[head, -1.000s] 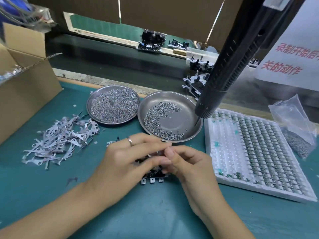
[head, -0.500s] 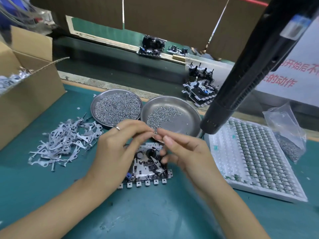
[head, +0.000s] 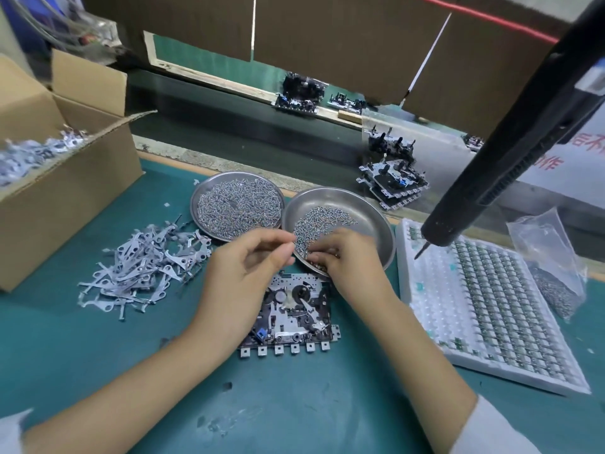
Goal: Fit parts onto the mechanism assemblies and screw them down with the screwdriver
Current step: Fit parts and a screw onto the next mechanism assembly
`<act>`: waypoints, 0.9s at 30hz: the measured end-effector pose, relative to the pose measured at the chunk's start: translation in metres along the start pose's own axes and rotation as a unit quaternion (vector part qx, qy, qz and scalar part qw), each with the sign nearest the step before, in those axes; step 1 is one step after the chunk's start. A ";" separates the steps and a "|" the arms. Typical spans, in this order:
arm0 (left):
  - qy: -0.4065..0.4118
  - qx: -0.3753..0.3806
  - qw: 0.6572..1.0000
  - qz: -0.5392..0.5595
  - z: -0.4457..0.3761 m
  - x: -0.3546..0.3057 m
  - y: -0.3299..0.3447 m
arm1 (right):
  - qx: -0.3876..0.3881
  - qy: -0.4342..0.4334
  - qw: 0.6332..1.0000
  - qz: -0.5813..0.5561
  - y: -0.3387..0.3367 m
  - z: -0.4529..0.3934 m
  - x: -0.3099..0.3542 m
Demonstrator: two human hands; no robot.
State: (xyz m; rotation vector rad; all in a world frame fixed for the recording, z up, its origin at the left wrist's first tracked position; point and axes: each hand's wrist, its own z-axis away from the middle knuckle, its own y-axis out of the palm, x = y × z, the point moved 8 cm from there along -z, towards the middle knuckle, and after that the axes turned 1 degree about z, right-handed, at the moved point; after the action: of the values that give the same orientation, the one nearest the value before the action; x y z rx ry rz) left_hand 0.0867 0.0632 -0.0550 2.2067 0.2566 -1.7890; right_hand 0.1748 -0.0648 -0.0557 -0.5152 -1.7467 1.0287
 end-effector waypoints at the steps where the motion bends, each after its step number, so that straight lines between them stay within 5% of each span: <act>1: -0.005 0.001 1.000 0.002 0.000 0.002 0.001 | -0.014 -0.007 1.000 0.001 -0.003 0.001 0.000; 6: -0.016 0.007 1.000 0.005 0.003 0.007 0.005 | -0.065 -0.006 0.998 -0.028 -0.012 0.007 -0.008; 14: -0.007 0.003 0.999 -0.032 0.004 0.006 0.006 | -0.030 -0.049 0.997 0.041 -0.004 0.007 -0.004; 24: -0.005 0.020 0.999 -0.030 0.009 0.003 0.011 | -0.101 -0.010 0.994 -0.042 -0.025 0.018 -0.020; 27: -0.001 0.024 0.999 -0.030 0.009 0.003 0.012 | -0.093 0.024 0.977 -0.188 -0.027 0.025 -0.023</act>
State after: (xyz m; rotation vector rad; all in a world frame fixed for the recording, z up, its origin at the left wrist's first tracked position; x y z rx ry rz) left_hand 0.0829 0.0491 -0.0579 2.2527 0.2841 -1.8480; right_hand 0.1646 -0.1071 -0.0492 -0.3033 -1.8198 0.5851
